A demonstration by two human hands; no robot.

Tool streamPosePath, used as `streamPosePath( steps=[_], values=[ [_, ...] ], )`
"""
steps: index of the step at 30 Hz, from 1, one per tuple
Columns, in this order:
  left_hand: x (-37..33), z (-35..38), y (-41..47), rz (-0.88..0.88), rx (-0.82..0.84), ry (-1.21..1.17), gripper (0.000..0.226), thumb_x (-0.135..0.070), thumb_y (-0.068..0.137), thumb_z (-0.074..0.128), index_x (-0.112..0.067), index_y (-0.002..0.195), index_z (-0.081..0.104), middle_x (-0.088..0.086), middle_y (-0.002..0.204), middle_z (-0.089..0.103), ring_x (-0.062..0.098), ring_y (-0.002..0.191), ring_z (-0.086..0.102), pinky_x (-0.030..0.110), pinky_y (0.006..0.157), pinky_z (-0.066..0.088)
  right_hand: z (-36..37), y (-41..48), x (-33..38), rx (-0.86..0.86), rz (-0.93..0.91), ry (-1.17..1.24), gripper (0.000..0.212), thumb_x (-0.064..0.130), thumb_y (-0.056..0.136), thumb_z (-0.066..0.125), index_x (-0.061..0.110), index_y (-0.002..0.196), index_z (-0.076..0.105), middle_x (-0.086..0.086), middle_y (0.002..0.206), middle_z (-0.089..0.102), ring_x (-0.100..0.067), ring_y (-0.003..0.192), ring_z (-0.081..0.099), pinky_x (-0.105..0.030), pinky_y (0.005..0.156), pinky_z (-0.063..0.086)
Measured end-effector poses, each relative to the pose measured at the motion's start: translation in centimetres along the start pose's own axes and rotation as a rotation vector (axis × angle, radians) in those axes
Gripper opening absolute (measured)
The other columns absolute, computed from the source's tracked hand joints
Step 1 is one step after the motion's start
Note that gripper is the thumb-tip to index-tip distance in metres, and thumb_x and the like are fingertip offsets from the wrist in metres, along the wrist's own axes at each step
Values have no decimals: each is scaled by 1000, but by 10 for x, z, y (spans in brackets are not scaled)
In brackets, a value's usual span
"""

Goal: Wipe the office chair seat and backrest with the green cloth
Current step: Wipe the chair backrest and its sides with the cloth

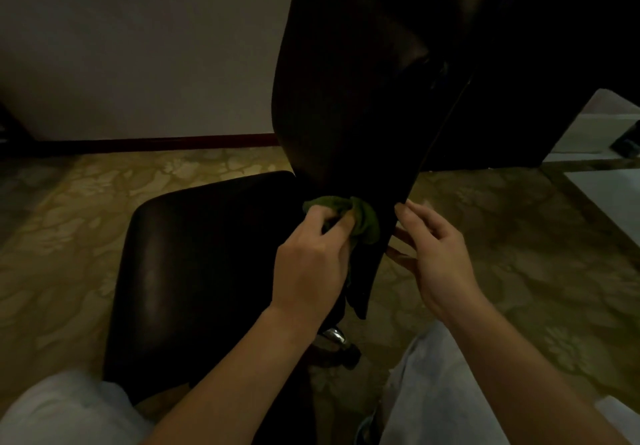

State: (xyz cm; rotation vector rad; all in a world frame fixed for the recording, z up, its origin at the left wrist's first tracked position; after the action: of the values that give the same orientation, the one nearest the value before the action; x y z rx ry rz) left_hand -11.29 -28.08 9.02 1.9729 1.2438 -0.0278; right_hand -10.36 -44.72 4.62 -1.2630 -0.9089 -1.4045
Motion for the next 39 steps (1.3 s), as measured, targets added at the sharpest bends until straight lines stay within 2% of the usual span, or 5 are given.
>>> streamPosePath(
  steps=[11,18,28,33,39],
  values=[
    [-3,49,-16,-77,71,-10,22,-23,96,63,-15,114,72,8,100,62,24,73,64,29,54,50,-6,5,-9,-26,5,-52,38,40,84,66,29,120,67,8,111,73,-8,107,67,-46,95,54],
    [41,98,-57,-117,323,158,23,-15,76,82,-25,97,77,4,97,64,23,54,63,25,41,41,-5,7,-10,-5,6,-34,39,32,87,65,20,124,65,3,116,72,-12,111,66,-46,96,54],
    [24,9,-25,-59,-37,-89,31,-24,98,54,-10,121,69,6,97,58,13,70,58,24,58,54,-9,3,-41,-17,80,-66,43,42,81,68,18,117,68,3,111,73,-12,108,67,-50,97,53],
    [7,32,-8,8,25,-45,36,-29,97,45,-13,114,73,10,97,61,24,71,64,35,57,59,-10,3,-39,-15,89,-66,44,42,79,67,15,114,69,1,107,74,-12,105,68,-49,98,52],
    [15,66,-29,-19,54,-56,35,-31,98,48,-15,117,72,9,103,62,23,74,64,30,56,54,-12,7,-44,-28,86,-71,43,44,80,67,15,111,69,2,105,74,-11,103,69,-44,92,56]
  ],
)
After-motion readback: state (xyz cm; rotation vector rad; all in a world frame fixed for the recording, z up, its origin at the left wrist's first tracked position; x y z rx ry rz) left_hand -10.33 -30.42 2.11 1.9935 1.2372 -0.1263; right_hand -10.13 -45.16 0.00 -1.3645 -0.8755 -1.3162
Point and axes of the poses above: each hand's wrist, its own y-axis towards the middle knuckle, its own z-axis out of the palm, x = y × z, the point moved 10 cm from there along y, towards the middle knuckle
